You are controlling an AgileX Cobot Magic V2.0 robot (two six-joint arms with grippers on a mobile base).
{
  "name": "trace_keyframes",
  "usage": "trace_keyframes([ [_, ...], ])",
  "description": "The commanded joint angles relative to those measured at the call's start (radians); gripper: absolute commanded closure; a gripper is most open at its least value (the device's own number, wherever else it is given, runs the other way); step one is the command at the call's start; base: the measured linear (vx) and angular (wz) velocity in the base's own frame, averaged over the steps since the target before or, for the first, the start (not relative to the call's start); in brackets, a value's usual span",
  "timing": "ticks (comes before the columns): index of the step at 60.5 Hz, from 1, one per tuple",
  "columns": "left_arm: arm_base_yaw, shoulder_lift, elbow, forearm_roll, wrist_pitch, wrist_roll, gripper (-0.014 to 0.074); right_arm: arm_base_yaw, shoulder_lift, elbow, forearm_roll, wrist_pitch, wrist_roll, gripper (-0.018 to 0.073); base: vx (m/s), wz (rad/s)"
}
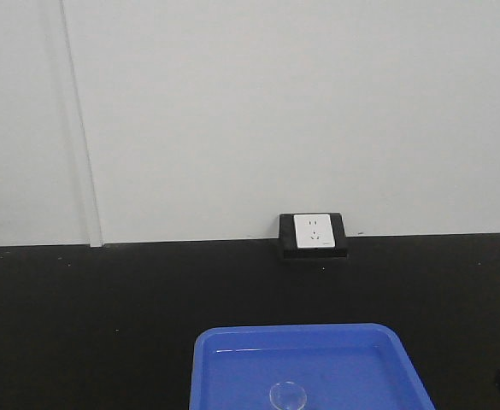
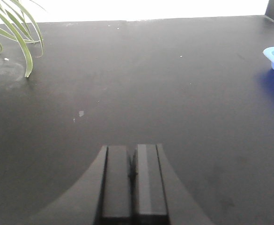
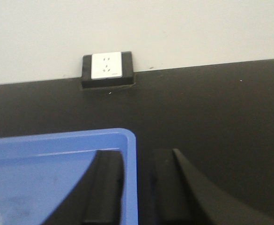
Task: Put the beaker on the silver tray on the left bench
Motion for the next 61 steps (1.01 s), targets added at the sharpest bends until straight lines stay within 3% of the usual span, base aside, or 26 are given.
trace_keyframes([
  [1,0.000,-0.005,0.019,-0.008,-0.079,0.000,0.0595,-0.005,0.044,-0.033,0.046,-0.161,-0.008,0.0165,0.00,0.00],
  [9,0.000,-0.005,0.019,-0.008,-0.079,0.000,0.0595,-0.005,0.140,-0.033,0.079,-0.275,-0.007,0.0064,0.00,0.00],
  [14,0.000,-0.005,0.019,-0.008,-0.079,0.000,0.0595,-0.005,0.195,-0.034,0.042,-0.344,-0.008,0.0044,0.00,0.00],
  [17,0.000,-0.005,0.019,-0.008,-0.079,0.000,0.0595,-0.005,0.224,-0.037,-0.053,-0.366,-0.008,0.0043,0.00,0.00],
  [26,0.000,-0.005,0.019,-0.008,-0.079,0.000,0.0595,0.014,0.329,-0.084,-0.538,-0.381,0.006,0.0043,0.00,0.00],
  [31,0.000,-0.005,0.019,-0.008,-0.079,0.000,0.0595,0.053,0.390,-0.130,-0.669,-0.378,0.008,0.0043,0.00,0.00],
  [36,0.000,-0.005,0.019,-0.008,-0.079,0.000,0.0595,0.113,0.462,-0.181,-0.687,-0.371,0.032,0.0041,0.00,0.00],
  [45,0.000,-0.005,0.019,-0.008,-0.079,0.000,0.0595,0.214,0.570,-0.254,-0.626,-0.342,0.048,0.0030,0.00,0.00],
  [51,0.000,-0.005,0.019,-0.008,-0.079,0.000,0.0595,0.236,0.616,-0.272,-0.575,-0.345,0.048,0.0027,0.00,0.00],
  [61,0.000,-0.005,0.019,-0.008,-0.079,0.000,0.0595,0.236,0.684,-0.303,-0.590,-0.345,0.052,0.0027,0.00,0.00],
])
